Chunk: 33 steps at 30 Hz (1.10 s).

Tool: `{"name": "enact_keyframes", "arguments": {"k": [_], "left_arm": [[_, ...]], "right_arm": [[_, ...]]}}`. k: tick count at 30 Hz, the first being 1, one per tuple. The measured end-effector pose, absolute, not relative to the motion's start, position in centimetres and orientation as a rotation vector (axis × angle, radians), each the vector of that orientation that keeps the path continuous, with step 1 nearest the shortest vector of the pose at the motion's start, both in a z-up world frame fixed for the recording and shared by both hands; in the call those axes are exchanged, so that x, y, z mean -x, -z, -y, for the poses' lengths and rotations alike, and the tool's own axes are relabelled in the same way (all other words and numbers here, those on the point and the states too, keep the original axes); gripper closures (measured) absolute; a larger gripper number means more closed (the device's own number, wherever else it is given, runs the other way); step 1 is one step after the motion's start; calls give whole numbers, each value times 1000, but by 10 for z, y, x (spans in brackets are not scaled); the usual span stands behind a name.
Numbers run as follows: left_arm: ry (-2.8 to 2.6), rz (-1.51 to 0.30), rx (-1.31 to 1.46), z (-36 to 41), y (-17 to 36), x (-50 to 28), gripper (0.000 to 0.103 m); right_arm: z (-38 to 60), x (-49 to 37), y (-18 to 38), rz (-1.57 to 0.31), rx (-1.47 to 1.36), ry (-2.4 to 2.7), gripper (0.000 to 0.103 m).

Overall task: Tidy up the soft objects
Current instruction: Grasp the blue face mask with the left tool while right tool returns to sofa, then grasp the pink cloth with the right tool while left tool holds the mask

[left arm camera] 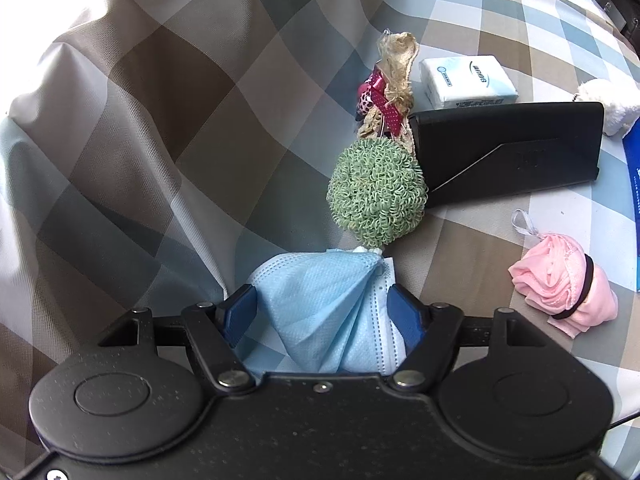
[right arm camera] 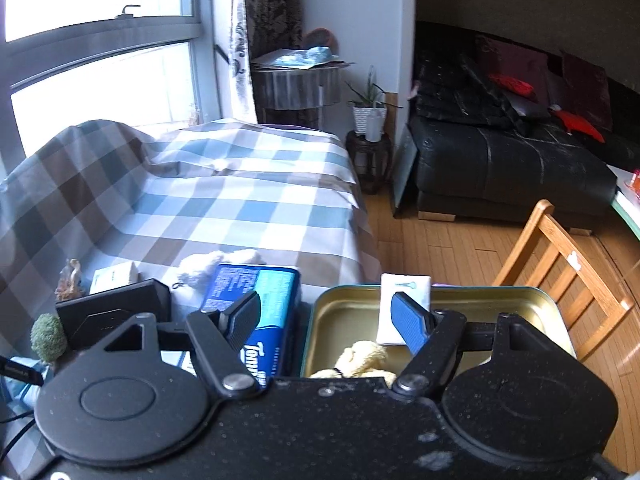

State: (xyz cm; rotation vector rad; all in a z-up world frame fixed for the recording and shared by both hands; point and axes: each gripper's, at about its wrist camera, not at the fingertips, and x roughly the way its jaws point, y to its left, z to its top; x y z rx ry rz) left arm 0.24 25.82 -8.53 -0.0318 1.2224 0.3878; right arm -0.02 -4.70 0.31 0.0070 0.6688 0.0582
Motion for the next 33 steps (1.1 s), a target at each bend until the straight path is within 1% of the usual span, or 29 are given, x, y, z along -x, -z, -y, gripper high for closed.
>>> {"name": "enact_keyframes", "arguments": {"k": [7, 12, 15, 17, 22, 27, 33], "left_arm": [[-382, -1220, 46, -258, 88, -2, 33], [-405, -1221, 90, -264, 86, -3, 33], [-421, -1215, 115, -267, 84, -4, 33], [-423, -1206, 118, -267, 81, -4, 33], [-412, -1198, 136, -271, 76, -9, 33], [-404, -1198, 167, -278, 71, -14, 33], [-400, -1227, 225, -286, 71, -16, 33]], "right_arm": [[1, 16, -1, -641, 23, -253, 30], [-43, 26, 10, -634, 123, -396, 30], [-69, 31, 21, -637, 181, -465, 26], [-85, 30, 30, -642, 230, -491, 25], [-110, 19, 53, -709, 315, -552, 25], [-121, -1, 76, -811, 334, -598, 26], [-138, -13, 103, -866, 391, -627, 27]]}}
